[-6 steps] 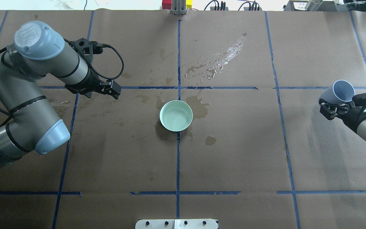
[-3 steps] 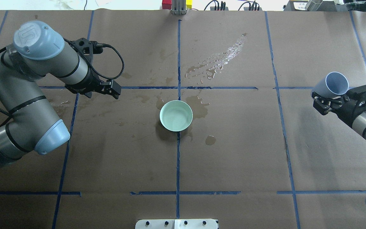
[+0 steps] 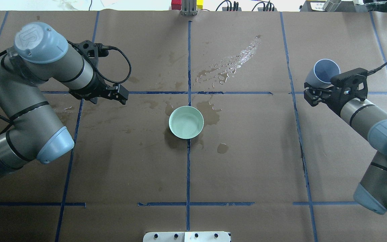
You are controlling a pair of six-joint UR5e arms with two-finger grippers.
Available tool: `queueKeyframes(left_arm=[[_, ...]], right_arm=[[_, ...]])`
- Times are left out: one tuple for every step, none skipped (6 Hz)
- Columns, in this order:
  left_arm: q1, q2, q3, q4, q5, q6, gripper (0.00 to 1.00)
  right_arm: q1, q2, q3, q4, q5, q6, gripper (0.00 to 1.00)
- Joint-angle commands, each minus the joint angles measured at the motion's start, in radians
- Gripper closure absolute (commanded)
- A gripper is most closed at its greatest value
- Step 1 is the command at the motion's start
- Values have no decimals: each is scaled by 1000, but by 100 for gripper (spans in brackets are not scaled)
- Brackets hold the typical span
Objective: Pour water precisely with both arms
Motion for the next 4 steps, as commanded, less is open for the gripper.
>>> queueKeyframes(left_arm=[[1,0,1,-2,0,-32,0],[1,0,0,-2,0,-37,0],[1,0,0,-2,0,-37,0],[1,0,0,-2,0,-37,0]], right_arm=[[-14,123,14,-122,-8,2,96],[-58,152,14,-165,-60,9,98],[-128,210,16,-273,-152,14,100],[-218,278,10,-385,-245,32,100]])
